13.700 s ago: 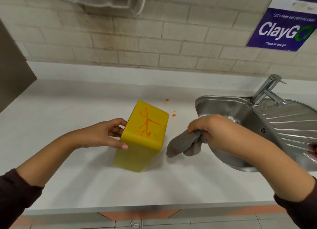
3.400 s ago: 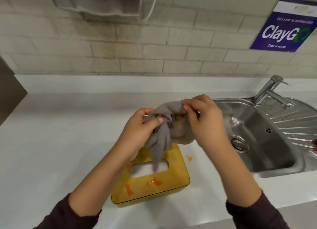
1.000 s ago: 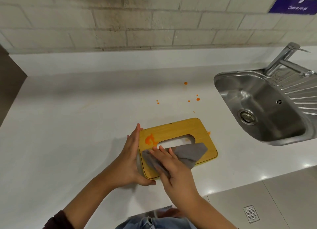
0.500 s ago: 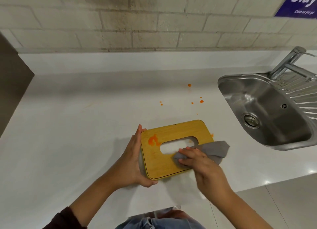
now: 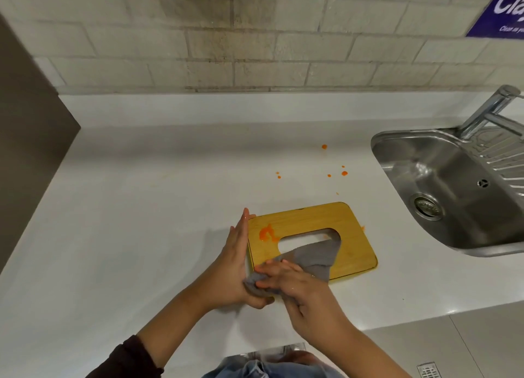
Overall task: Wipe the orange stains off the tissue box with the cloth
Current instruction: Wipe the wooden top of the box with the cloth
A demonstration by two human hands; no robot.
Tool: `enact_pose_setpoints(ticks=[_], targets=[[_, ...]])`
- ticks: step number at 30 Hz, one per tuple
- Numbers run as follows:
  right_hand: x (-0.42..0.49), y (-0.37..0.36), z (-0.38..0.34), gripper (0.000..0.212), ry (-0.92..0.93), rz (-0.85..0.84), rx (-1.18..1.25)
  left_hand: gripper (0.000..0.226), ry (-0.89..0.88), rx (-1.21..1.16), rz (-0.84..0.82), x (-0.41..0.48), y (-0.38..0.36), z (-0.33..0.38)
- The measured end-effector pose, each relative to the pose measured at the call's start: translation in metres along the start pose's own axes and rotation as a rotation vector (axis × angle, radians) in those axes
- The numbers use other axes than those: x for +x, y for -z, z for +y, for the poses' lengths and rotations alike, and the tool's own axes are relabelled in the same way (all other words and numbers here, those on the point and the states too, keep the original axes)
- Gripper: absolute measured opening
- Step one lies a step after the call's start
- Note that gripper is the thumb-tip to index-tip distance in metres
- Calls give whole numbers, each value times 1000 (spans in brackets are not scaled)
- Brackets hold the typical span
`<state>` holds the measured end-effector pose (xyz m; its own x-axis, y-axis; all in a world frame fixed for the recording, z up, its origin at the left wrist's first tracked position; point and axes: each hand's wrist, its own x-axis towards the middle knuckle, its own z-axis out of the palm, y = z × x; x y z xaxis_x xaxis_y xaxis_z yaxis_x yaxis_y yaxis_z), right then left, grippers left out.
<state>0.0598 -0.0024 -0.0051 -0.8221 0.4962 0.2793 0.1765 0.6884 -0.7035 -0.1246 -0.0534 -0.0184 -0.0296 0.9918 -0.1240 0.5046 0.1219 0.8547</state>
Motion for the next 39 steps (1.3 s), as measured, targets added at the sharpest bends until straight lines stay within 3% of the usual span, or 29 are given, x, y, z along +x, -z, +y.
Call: enact_pose_setpoints(ticks=[5, 13, 18, 21, 23, 25, 28, 30, 32, 35, 39], targets=[[-18, 23, 9, 42, -19, 50, 29, 151, 49, 25, 27, 1, -1, 1], [-22, 34, 19, 36, -171, 279, -65, 149, 35, 6, 34, 3, -3, -5], [-5, 6, -13, 38, -131, 89, 8, 150, 17, 3, 32, 5, -4, -6], [-4, 17, -28, 41, -327, 7, 210, 150, 6, -1, 8, 3, -1, -7], [-2, 43, -30, 39, -527, 111, 395, 150, 42, -22, 1, 3, 1, -6], [2, 76, -22, 30, -658, 333, 604, 151, 89, 9, -10, 1, 2, -3], [16, 122, -2, 27, -718, 583, 835, 155, 113, 23, -31, -2, 1, 1], [30, 134, 14, 26, -729, 706, 734, 154, 121, -16, -32, -3, -2, 4], [42, 129, 32, 22, -730, 766, 427, 152, 127, -50, -20, -3, -5, 7], [53, 100, 44, 21, -658, 633, 80, 149, 139, -107, 16, 0, -7, 10], [52, 66, 41, 29, -574, 448, 35, 150, 126, -147, 41, 1, -9, 9]])
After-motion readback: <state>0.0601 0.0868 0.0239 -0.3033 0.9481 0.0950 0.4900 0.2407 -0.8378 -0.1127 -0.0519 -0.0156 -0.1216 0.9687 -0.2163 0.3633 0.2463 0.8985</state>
